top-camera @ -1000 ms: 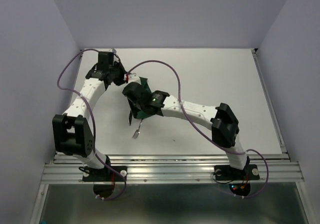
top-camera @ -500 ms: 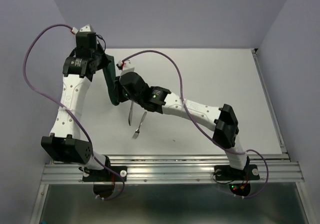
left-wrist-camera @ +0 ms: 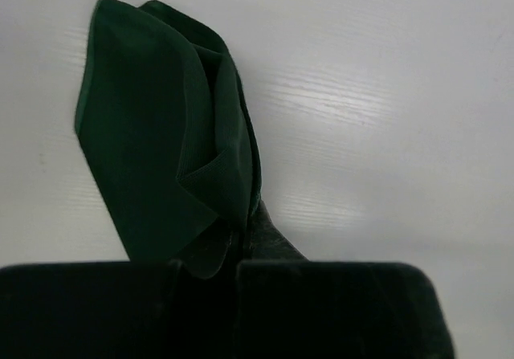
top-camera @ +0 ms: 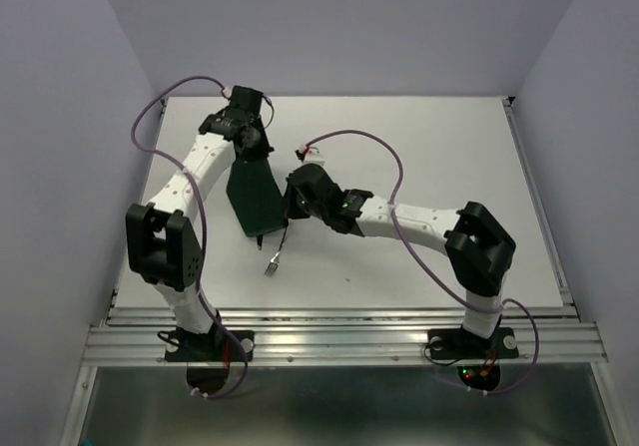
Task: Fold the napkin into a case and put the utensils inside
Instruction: Turn over the upper triangle folded napkin at the center of the board.
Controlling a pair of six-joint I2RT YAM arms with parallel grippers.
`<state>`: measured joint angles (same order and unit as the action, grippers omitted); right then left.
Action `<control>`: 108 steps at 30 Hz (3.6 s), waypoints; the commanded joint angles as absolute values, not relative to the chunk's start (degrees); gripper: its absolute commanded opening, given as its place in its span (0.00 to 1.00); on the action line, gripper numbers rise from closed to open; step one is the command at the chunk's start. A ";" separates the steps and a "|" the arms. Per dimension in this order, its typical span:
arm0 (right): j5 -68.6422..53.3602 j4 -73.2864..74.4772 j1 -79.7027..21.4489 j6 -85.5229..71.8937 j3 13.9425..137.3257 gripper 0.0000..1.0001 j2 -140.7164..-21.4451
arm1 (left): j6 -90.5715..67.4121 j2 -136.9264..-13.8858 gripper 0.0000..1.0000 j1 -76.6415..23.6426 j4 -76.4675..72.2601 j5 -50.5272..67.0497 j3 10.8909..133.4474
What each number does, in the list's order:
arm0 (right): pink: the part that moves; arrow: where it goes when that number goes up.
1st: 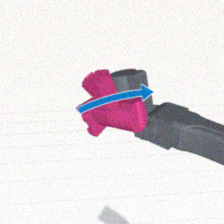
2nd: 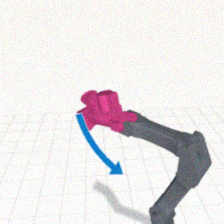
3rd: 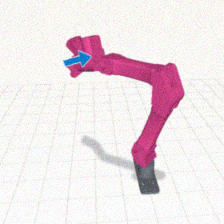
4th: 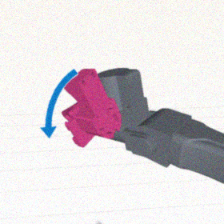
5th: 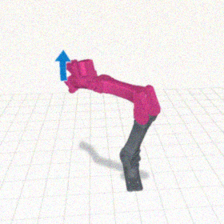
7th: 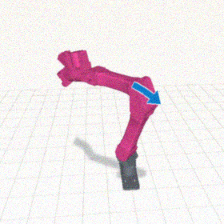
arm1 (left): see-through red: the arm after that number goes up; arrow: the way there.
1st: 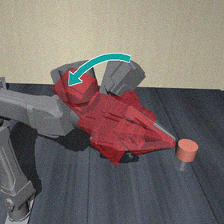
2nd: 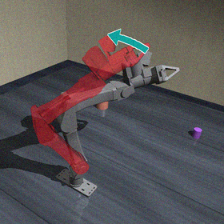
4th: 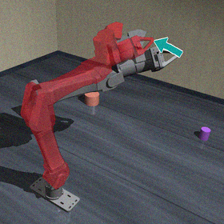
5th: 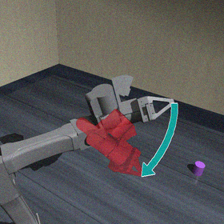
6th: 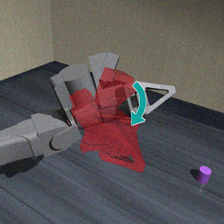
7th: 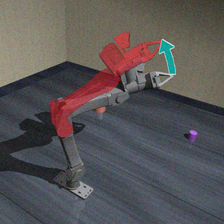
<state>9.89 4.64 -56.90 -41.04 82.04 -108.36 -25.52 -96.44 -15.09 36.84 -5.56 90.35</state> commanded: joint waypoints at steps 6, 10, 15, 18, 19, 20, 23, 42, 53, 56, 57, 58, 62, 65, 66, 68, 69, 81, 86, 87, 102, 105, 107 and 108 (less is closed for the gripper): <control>9.84 7.03 -55.02 -44.91 68.65 0.01 -97.92 | -28.47 -102.66 0.00 -21.80 23.65 -8.35 93.87; 8.71 7.29 -55.02 -42.98 69.08 0.01 -96.94 | -27.95 -101.43 0.00 -21.80 22.76 -8.43 93.16; 5.63 8.61 -57.56 -41.22 77.41 0.01 -102.03 | -24.35 -97.13 0.00 -16.80 24.08 -8.62 91.67; 5.10 10.02 -60.20 -39.91 83.47 0.01 -106.86 | -22.07 -93.00 0.00 -10.21 24.96 -7.73 89.48; 4.66 10.28 -61.86 -39.29 88.11 0.01 -108.27 | -20.49 -91.94 0.00 -8.37 25.40 -7.73 89.12; 3.44 10.98 -62.66 -38.94 90.68 0.01 -109.85 | -19.78 -90.89 0.00 -6.52 25.75 -7.56 88.95; 0.98 13.52 -65.65 -37.36 102.10 0.01 -116.61 | -17.50 -86.93 0.00 0.07 27.85 -7.73 89.56; -2.46 7.57 -66.45 -43.59 97.32 0.01 -119.45 | -17.84 -88.41 0.00 0.36 25.59 -14.76 91.16; 3.34 2.72 -60.12 -50.53 69.10 0.01 -104.96 | -24.08 -105.37 0.00 -17.21 20.83 -13.01 92.63; 4.48 2.46 -57.93 -51.15 64.09 0.01 -101.44 | -24.70 -108.54 0.00 -19.24 20.83 -12.57 95.18; 5.09 2.37 -57.92 -51.33 62.77 0.01 -100.56 | -24.70 -109.24 0.00 -20.55 21.18 -12.48 96.40; 5.36 2.20 -57.14 -51.50 60.14 0.01 -98.72 | -25.05 -110.47 0.00 -21.09 21.44 -12.65 97.02; 6.50 1.76 -55.81 -52.21 53.98 0.01 -95.28 | -25.40 -113.37 0.00 -24.08 22.50 -12.92 99.92; 7.47 1.84 -54.76 -52.38 50.12 0.01 -92.12 | -25.49 -115.75 0.00 -26.45 23.29 -13.27 101.77; 8.08 1.85 -54.76 -52.64 49.23 0.01 -91.33 | -25.40 -117.06 0.00 -27.06 23.99 -13.45 103.26; 8.61 1.85 -54.23 -52.65 47.56 0.01 -89.22 | -25.49 -118.38 0.00 -28.82 24.87 -14.06 104.76; 8.87 1.85 -53.62 -52.82 46.07 0.01 -88.60 | -25.49 -119.61 0.00 -29.26 25.57 -14.15 106.33; 8.88 2.37 -47.38 -50.63 37.27 0.01 -79.29 | -26.28 -126.47 0.00 -34.80 29.36 -14.77 115.49; 9.40 5.52 -44.39 -48.87 34.46 0.01 -75.94 | -26.89 -127.26 0.00 -35.42 28.39 -11.96 115.93; 10.01 6.23 -43.69 -48.78 34.45 0.01 -75.15 | -26.98 -127.61 0.00 -35.51 27.87 -11.43 116.28; 20.12 23.37 -43.07 -48.25 39.64 0.01 -75.41 | -27.42 -131.04 0.00 -35.86 22.85 -2.20 117.86; 20.92 24.61 -43.07 -47.90 39.90 0.01 -75.76 | -27.33 -131.57 0.00 -35.86 21.89 -1.06 118.21; 21.36 25.13 -43.07 -47.81 39.64 0.01 -76.20 | -27.33 -132.27 0.00 -35.86 21.88 -0.62 119.00; 21.36 25.22 -43.07 -47.81 39.55 0.01 -76.46 | -27.33 -132.54 0.00 -35.86 21.80 -0.53 119.35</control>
